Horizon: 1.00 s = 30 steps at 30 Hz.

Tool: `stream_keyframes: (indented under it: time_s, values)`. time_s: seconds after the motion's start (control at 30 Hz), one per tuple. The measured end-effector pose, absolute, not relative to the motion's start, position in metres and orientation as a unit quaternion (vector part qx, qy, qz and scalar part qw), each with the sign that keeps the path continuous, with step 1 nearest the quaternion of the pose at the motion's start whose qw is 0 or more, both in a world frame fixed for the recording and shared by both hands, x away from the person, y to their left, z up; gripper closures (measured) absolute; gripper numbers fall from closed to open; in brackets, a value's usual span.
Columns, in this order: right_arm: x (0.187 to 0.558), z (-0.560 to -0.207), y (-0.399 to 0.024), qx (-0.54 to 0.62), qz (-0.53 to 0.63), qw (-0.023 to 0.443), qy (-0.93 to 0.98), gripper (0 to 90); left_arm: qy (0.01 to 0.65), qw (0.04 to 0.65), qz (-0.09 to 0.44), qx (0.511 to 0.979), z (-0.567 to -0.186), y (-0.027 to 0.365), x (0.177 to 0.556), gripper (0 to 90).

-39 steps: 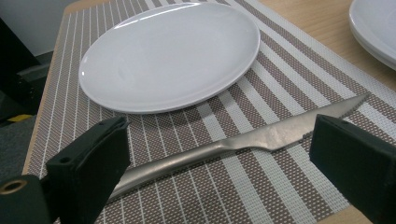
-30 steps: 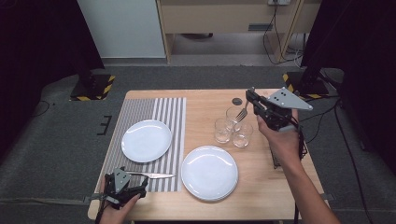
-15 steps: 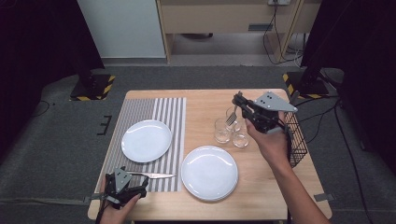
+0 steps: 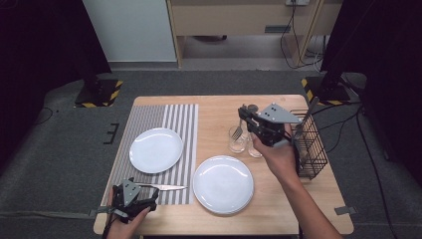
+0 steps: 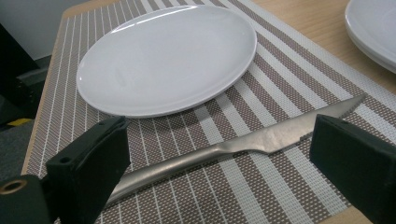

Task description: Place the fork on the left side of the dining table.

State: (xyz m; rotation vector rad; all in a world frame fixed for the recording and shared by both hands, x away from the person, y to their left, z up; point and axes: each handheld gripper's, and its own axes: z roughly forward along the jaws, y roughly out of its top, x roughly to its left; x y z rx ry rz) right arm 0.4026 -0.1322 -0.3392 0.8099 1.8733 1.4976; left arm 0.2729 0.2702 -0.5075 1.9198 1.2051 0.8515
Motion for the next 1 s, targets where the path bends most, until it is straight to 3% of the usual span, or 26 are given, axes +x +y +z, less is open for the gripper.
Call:
stream_keyframes:
  time_s: [0.47, 1.0]
  values:
    - [0.4, -0.35, -0.11, 0.284, 0.57, 0.277, 0.719, 86.9, 0.455, 0.363, 0.332, 0.742, -0.499, 0.265, 0.272, 5.0]
    - [0.403, -0.368, -0.085, 0.273, 0.561, 0.248, 0.741, 86.9, 0.394, 0.391, 0.315, 0.77, -0.47, 0.222, 0.305, 7.2]
